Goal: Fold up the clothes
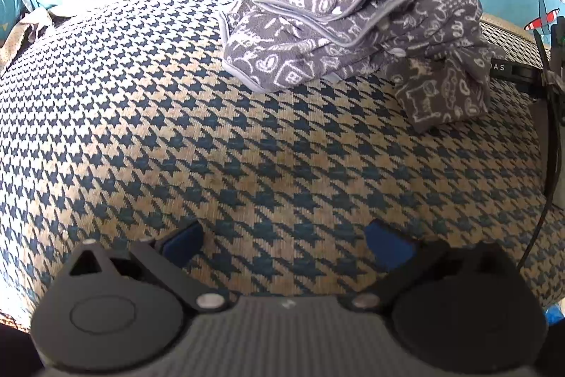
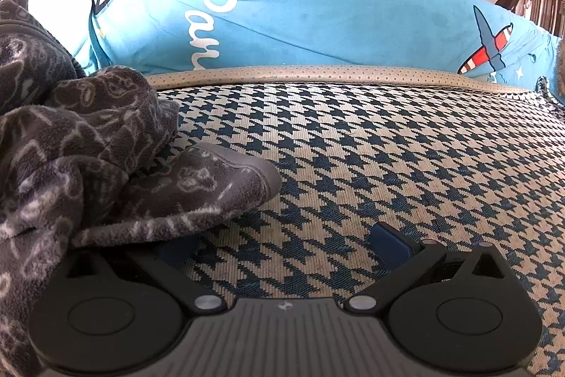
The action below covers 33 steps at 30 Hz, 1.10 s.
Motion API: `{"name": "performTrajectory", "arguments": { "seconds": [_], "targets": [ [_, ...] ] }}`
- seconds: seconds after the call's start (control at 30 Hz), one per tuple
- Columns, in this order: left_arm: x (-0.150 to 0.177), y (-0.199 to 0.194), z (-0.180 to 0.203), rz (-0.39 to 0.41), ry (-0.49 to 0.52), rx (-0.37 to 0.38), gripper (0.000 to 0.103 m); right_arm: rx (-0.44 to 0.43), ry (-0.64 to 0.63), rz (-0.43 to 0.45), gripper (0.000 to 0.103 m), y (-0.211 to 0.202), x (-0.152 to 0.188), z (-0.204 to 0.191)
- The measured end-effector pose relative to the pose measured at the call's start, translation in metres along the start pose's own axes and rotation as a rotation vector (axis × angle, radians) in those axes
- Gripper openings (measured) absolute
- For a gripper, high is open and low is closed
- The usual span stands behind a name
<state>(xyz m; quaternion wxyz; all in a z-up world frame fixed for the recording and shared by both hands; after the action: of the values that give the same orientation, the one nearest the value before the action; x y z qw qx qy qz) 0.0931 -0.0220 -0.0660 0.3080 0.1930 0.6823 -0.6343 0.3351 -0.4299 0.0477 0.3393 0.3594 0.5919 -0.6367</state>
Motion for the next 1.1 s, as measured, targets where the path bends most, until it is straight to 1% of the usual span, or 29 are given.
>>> {"name": "performTrajectory", "arguments": {
  "seconds": [0.03, 0.1, 0.17, 0.27, 0.43, 0.5, 0.6, 0.7, 0.77, 0.87, 1.0, 1.1],
  "targets": [
    [-0.003, -0.004, 0.002, 0.005, 0.007, -0.007, 0.103, 0.0, 0.0, 0.0, 0.103, 0.0, 0.0, 0.0],
    [-0.012, -0.005, 0.021, 0.013, 0.019, -0.016, 0.103, 0.0, 0.0, 0.0, 0.103, 0.0, 0.0, 0.0],
    [-0.029, -0.004, 0.044, 0.008, 0.021, 0.005, 0.103, 0.0, 0.0, 0.0, 0.103, 0.0, 0.0, 0.0],
    [-0.06, -0.009, 0.054, 0.004, 0.004, 0.026, 0.103, 0.0, 0.0, 0.0, 0.103, 0.0, 0.0, 0.0],
    [-0.095, -0.004, 0.083, -0.007, 0.015, 0.034, 0.103, 0.0, 0.0, 0.0, 0.103, 0.0, 0.0, 0.0],
    [-0.107, 0.003, 0.106, -0.011, 0.021, 0.04, 0.103, 0.0, 0.0, 0.0, 0.103, 0.0, 0.0, 0.0],
    [-0.143, 0.019, 0.146, 0.002, 0.058, 0.069, 0.103, 0.0, 0.0, 0.0, 0.103, 0.0, 0.0, 0.0],
    [-0.174, 0.032, 0.182, 0.036, 0.079, 0.035, 0.103, 0.0, 0.0, 0.001, 0.103, 0.0, 0.0, 0.0],
    [-0.19, 0.045, 0.202, 0.039, 0.063, 0.023, 0.103, 0.0, 0.0, 0.001, 0.103, 0.0, 0.0, 0.0],
    [-0.214, 0.074, 0.239, 0.009, 0.022, 0.033, 0.103, 0.001, 0.0, 0.001, 0.103, 0.0, 0.0, 0.0],
    [-0.216, 0.085, 0.235, -0.012, 0.024, 0.026, 0.103, 0.001, -0.001, 0.001, 0.103, 0.0, 0.0, 0.0],
    [-0.214, 0.085, 0.227, -0.021, 0.022, 0.024, 0.103, 0.005, 0.002, -0.007, 0.103, -0.001, 0.0, 0.0]
  ]
}}
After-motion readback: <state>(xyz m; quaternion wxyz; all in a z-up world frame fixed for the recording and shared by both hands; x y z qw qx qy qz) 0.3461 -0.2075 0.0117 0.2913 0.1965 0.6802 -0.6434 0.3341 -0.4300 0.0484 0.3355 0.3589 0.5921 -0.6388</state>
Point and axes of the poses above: each gripper's, at about its wrist camera, not at the fingertips, and y roughly the way its jaws point, z to its right, x to its underside, the point moved 5 cm from there along y, roughly the way its jaws point, and after that the axes turned 8 degrees about z, right-handed, at the moved point
